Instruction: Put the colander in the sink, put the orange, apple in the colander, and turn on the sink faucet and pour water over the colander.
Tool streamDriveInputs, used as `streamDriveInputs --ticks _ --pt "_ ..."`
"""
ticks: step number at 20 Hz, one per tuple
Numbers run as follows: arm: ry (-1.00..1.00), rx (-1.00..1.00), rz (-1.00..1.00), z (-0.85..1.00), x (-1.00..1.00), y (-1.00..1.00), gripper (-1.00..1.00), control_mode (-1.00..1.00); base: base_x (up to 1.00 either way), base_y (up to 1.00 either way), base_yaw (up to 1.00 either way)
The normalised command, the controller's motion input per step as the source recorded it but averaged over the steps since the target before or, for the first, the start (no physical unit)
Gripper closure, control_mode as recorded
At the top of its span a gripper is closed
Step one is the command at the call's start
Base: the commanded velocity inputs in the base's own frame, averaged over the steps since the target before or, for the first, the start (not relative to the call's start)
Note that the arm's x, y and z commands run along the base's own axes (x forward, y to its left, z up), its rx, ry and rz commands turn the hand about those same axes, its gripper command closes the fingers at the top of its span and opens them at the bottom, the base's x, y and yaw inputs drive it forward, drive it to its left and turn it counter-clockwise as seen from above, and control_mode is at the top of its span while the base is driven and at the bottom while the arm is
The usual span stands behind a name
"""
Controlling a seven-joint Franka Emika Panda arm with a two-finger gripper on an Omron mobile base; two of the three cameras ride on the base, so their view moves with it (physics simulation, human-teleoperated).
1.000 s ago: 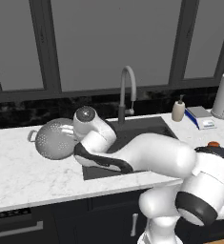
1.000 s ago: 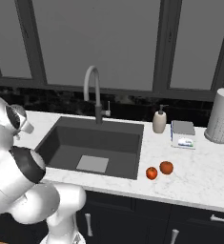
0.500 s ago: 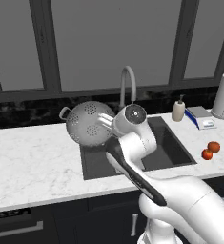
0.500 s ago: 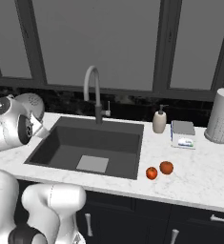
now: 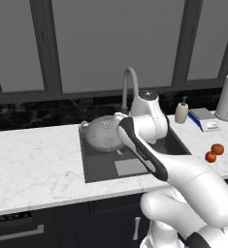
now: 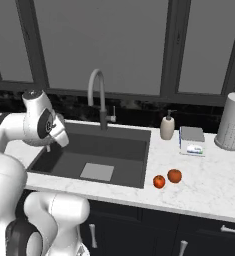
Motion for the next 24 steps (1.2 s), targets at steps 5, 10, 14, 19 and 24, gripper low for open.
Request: streamDriveInputs --ticks 5,10,14,19,24 --pt "0.1 -0.2 0.33 -0.85 0.0 -0.53 1.0 -1.0 0.0 0.0 0.0" --pt "-0.01 -0.01 0.28 -0.23 0.01 -0.81 1.0 -1.0 0.0 0.0 0.0" --pt "-0.06 0.04 0.23 0.0 0.03 -0.97 1.0 -1.0 0.0 0.0 0.0" --pt "-0.02 0.14 0.15 -0.05 0.0 -0.81 1.0 -1.0 0.0 0.0 0.0" --pt "0.0 0.2 0.03 -0.15 0.07 -0.48 1.0 -1.0 0.0 0.0 0.0"
